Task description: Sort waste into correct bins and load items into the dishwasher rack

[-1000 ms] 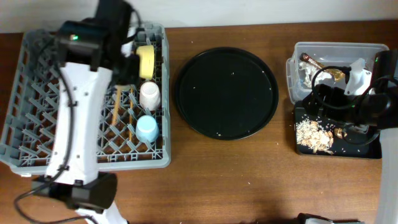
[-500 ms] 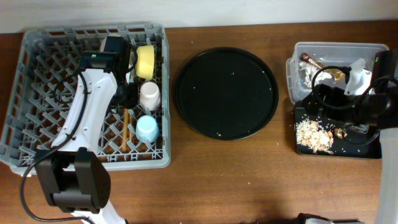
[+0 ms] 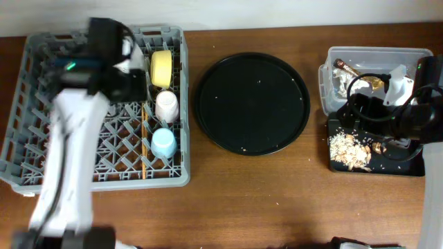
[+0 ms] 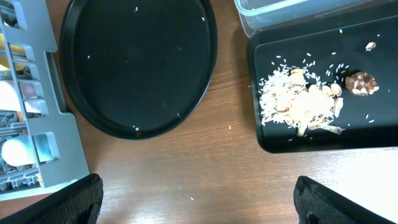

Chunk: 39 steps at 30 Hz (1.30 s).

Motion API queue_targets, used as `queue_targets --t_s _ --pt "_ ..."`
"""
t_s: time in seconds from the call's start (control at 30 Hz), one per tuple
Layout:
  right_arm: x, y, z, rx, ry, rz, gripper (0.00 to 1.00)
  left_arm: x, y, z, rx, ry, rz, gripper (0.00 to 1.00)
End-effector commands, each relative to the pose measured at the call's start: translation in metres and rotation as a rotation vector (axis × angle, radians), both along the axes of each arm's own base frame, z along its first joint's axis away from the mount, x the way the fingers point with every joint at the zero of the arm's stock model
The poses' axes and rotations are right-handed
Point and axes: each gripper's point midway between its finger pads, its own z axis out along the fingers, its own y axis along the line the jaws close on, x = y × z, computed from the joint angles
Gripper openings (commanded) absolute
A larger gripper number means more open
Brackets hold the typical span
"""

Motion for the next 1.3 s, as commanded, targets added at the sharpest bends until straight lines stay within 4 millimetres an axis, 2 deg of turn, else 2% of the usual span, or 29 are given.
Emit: queue_targets --t_s 0.0,0.07,0.13,0.23,0.3,0.4,0.47,0.53,0.6,0.67,0.77,0.87,0.93,1.0,1.17,1.27 --pt "-0.001 -0.003 -0.001 -0.009 0.002 -0.005 0.98 -0.037 -0.004 0.089 -0.062 -0.256 -0.025 0.87" --pt "-0.001 -0.003 -0.001 -0.009 0.002 -0.005 0.98 -0.055 -0.003 0.108 -0.066 -0.310 -0.026 0.98" --pt "-0.001 -0.003 -0.001 -0.009 0.002 -0.005 0.98 -0.072 -0.001 0.123 -0.070 -0.355 -0.027 0.99" --pt "-0.001 -0.002 -0.001 -0.009 0.003 -0.004 0.98 -0.085 -0.001 0.135 -0.080 -0.395 -0.033 0.99" --pt "-0.001 -0.002 -0.001 -0.009 0.003 -0.004 0.98 -0.096 -0.002 0.132 -0.085 -0.371 -0.037 0.99" --pt "-0.003 -0.001 0.002 -0.012 -0.011 -0.001 0.99 -0.097 -0.001 0.129 -0.082 -0.354 -0.037 0.99" --pt "-0.012 0.017 0.016 -0.024 -0.065 0.056 0.98 -0.100 -0.001 0.126 -0.081 -0.336 -0.036 0.99" --pt "-0.025 0.043 0.032 -0.031 -0.131 0.149 0.98 -0.103 -0.001 0.122 -0.080 -0.315 -0.036 0.99" --pt "-0.042 0.067 0.048 -0.033 -0.201 0.240 0.98 -0.108 0.000 0.117 -0.078 -0.290 -0.035 0.99" --pt "-0.064 0.078 0.065 -0.035 -0.286 0.291 0.98 -0.114 0.000 0.111 -0.075 -0.254 -0.034 0.99" --pt "-0.079 0.060 0.080 -0.140 -0.406 0.233 0.98 -0.119 0.001 0.108 -0.073 -0.230 -0.033 0.99" --pt "-0.054 0.058 0.096 -0.173 -0.740 0.189 0.99 -0.119 0.001 0.107 -0.073 -0.229 -0.033 0.99" --pt "-0.041 0.065 0.087 -0.163 -0.954 0.192 0.98 -0.119 0.001 0.107 -0.073 -0.228 -0.033 0.99" --pt "-0.036 0.071 0.054 -0.156 -1.112 0.194 0.99 -0.119 0.001 0.107 -0.073 -0.228 -0.033 0.99" --pt "-0.039 0.073 -0.022 -0.152 -1.256 0.187 0.98 -0.119 0.001 0.107 -0.073 -0.228 -0.033 0.99" --pt "-0.041 0.071 -0.044 -0.157 -1.295 0.173 0.98 -0.119 0.001 0.107 -0.073 -0.228 -0.033 0.99"
